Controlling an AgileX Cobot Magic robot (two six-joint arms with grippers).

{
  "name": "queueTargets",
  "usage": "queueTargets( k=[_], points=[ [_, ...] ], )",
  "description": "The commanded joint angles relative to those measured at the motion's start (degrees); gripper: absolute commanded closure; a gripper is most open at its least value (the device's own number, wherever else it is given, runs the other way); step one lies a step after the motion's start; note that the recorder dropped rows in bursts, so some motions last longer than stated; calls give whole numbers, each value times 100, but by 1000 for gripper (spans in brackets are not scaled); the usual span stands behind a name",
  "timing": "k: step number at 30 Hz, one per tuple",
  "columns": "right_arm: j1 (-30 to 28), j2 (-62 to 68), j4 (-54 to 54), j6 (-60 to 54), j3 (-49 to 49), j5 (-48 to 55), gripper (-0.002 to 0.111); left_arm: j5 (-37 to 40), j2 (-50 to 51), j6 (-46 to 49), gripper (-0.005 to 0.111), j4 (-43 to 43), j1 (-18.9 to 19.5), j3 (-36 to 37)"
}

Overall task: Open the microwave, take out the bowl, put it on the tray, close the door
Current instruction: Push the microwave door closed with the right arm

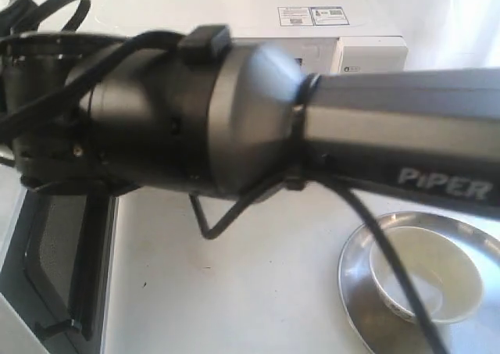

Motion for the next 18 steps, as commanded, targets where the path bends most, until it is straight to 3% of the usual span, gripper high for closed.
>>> queueTargets(
  k=[1,4,8,12,14,18],
  points=[
    [200,295,-826,-57,-48,570,108,6,-12,0,107,-26,-12,-16],
    [300,371,-1353,-126,-48,1727,108,6,-12,0,107,-26,-12,-16],
    [279,371,-1537,-1077,-48,3517,108,6,-12,0,107,-26,-12,-16],
    [-126,371,-1669,-1588,-48,5381,108,6,-12,0,107,-26,-12,-16],
    [-509,371,-1725,-1603,-48,5874,108,6,-12,0,107,-26,-12,-16],
    [-1316,357,-1850,-859,-48,5874,108,6,-12,0,107,-26,-12,-16]
  ],
)
